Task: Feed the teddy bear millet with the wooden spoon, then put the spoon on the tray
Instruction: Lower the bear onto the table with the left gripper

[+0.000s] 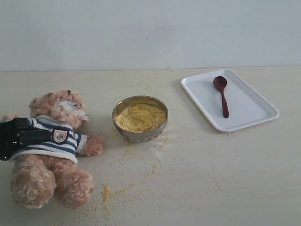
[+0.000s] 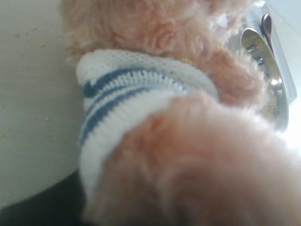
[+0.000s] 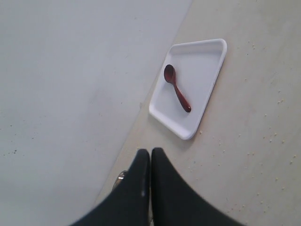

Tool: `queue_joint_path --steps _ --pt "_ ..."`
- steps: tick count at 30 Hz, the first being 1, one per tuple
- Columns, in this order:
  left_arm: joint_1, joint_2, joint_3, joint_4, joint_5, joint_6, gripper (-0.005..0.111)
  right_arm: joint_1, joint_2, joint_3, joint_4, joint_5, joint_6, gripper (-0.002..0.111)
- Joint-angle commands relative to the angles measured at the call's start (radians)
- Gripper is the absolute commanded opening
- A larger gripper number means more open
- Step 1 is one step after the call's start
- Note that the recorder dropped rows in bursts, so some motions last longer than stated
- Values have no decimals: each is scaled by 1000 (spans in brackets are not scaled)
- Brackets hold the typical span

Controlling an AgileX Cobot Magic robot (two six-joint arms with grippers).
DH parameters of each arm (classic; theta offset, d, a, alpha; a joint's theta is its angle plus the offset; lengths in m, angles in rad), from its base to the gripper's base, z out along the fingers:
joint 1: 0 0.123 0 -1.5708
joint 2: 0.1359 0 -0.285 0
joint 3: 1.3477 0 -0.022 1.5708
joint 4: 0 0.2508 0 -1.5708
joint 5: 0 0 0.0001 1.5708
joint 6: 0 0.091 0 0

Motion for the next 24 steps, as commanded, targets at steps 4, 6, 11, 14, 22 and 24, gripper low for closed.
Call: queue_joint_path --steps 4,6,11,14,22,24 --pt "0 -1 -4 11 -2 6 5 -2 -6 0 -2 -4 -5 0" --pt "0 -1 -4 14 -12 6 5 -2 -6 0 -2 -4 -5 0" --pt "0 -1 -4 14 -72 6 5 -2 -6 0 -2 -4 -5 0" --pt "0 -1 -4 12 -75 4 8 -2 -6 0 -2 -4 -5 0" --pt "0 -1 -4 -25 -68 4 94 -2 -6 0 -2 3 -5 0" --pt "0 -1 -9 -25 -41 -39 110 -2 -6 0 -2 19 -5 0"
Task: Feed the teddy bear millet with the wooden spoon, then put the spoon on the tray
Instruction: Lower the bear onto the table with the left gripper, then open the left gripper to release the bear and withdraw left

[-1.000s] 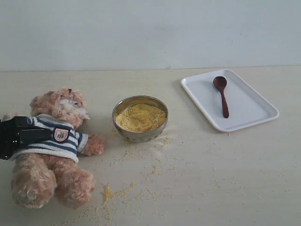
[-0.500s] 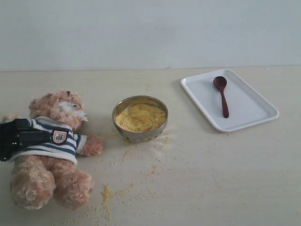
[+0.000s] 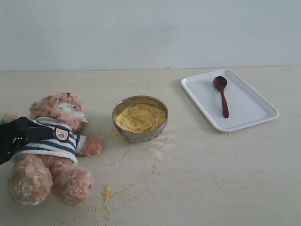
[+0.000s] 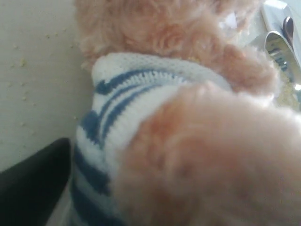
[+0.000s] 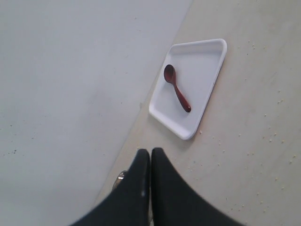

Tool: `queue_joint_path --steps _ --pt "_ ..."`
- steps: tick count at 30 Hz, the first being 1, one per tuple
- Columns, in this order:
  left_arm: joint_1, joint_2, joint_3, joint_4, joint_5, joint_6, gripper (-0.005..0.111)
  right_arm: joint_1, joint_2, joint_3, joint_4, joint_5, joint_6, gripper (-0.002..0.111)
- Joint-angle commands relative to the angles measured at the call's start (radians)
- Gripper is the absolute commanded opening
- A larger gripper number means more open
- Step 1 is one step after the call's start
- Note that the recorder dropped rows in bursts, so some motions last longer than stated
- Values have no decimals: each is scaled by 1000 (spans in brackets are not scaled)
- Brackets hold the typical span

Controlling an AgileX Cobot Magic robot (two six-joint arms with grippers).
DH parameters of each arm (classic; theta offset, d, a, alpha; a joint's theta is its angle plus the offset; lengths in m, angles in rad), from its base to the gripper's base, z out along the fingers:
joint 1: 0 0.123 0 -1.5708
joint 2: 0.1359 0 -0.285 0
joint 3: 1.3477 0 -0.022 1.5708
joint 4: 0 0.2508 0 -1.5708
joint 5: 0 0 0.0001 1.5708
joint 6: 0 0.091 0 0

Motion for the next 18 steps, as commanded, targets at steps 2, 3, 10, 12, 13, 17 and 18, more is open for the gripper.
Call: queue_joint_path --steps 2,3,10,12,13,17,18 --pt "0 -1 -16 -15 53 -45 111 -2 -6 0 -2 15 -5 0" --pt "0 -1 -16 -15 75 -45 111 -2 -6 0 -2 15 -5 0" --pt "32 -22 -16 20 186 -45 111 -2 -6 0 -2 15 -5 0" --pt "56 -51 -16 53 198 -53 111 -2 -6 0 -2 15 -5 0" --pt "71 -69 -16 70 202 -65 111 -2 -6 0 -2 15 -5 0" --pt "138 -160 -20 161 206 -134 111 -2 -6 0 -2 15 -5 0" --pt "156 -190 -24 196 206 -158 111 -2 -6 0 -2 15 -5 0"
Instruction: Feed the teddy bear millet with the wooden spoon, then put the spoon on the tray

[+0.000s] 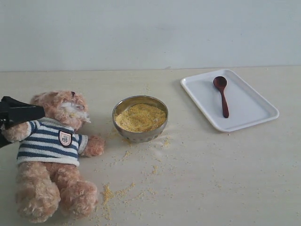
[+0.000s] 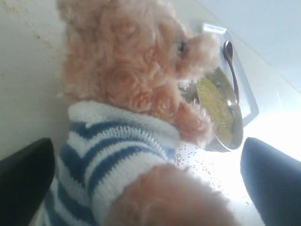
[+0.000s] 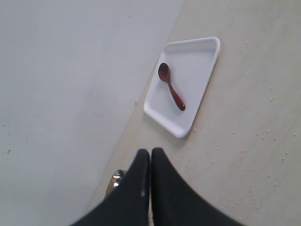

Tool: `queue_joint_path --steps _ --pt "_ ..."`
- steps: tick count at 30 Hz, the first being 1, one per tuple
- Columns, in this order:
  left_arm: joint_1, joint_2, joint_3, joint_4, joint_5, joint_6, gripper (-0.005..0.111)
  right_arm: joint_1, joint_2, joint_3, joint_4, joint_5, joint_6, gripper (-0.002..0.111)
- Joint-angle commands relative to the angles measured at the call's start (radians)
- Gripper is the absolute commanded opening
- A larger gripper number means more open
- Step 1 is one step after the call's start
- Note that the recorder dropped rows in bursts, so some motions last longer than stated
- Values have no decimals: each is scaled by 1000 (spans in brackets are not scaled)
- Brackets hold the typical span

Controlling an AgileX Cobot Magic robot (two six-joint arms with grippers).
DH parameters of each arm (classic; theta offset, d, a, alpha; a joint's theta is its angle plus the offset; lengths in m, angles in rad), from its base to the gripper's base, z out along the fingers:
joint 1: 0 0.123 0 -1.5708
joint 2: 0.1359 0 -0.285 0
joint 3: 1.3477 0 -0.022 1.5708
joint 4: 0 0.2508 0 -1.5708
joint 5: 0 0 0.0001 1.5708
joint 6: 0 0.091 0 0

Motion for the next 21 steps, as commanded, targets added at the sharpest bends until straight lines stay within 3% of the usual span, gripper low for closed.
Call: queue_joint_path --steps 1,11,14,16,20,21 --pt "71 -122 -15 118 24 -104 111 -2 -6 0 -2 -3 -5 0" --pt "101 -358 -15 2 -1 -314 106 -2 -6 0 -2 -3 -5 0" --pt "101 -411 -15 -109 -71 -336 89 -2 -6 0 -2 -3 -5 0" --pt "101 -435 -32 -109 -140 -429 67 -2 -6 0 -2 -3 -5 0" --pt "101 -455 -57 -109 -167 -457 4 -2 -6 0 -2 -3 -5 0" --pt "101 -457 -69 -109 -167 -441 7 -2 -6 0 -2 -3 -5 0"
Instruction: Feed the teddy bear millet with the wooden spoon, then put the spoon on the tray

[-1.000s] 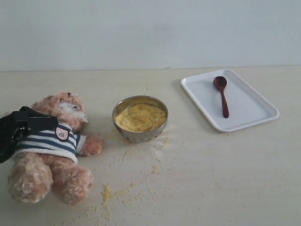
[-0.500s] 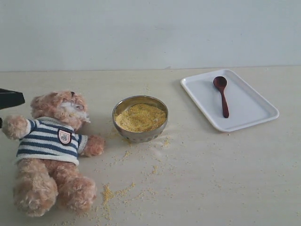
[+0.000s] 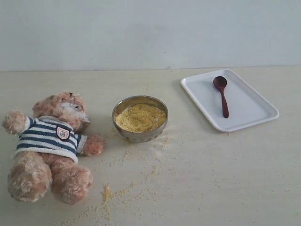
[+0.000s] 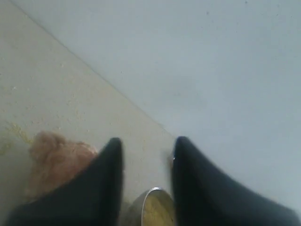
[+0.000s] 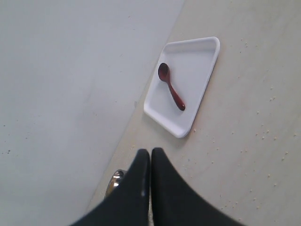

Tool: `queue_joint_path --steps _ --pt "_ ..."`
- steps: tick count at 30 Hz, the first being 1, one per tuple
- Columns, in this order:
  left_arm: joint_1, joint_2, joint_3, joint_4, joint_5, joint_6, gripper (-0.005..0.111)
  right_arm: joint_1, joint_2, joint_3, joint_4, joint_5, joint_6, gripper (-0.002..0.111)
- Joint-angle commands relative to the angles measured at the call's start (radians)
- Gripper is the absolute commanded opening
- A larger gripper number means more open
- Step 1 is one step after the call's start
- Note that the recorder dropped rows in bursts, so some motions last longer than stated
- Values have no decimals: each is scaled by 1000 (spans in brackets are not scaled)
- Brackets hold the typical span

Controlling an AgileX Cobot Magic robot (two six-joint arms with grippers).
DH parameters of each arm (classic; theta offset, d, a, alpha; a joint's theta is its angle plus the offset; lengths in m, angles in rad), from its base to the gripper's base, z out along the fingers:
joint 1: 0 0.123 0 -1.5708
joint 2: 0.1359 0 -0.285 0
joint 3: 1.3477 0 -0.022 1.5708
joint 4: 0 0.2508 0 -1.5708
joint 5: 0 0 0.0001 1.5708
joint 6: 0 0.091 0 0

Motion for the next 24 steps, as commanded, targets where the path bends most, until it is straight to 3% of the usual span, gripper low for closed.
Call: queue_joint_path --steps 1,6,13,16,19,21,24 --pt "0 -18 -45 -15 -27 -1 7 -2 -6 0 -2 -3 -5 0" --pt "0 -75 -132 -15 -193 2 5 -2 -6 0 -2 -3 -5 0" --pt "0 -344 -186 -15 -743 116 5 -2 -6 0 -2 -3 -5 0" --pt "-54 -450 -188 -15 -782 279 5 -2 -6 0 -2 -1 -5 0" --pt "-133 -539 -188 -6 -661 402 5 -2 -6 0 -2 16 -5 0" --pt "-166 -612 -188 28 -590 417 5 -2 -6 0 -2 21 -5 0" --pt "-215 -725 -186 30 -589 411 5 -2 -6 0 -2 21 -5 0"
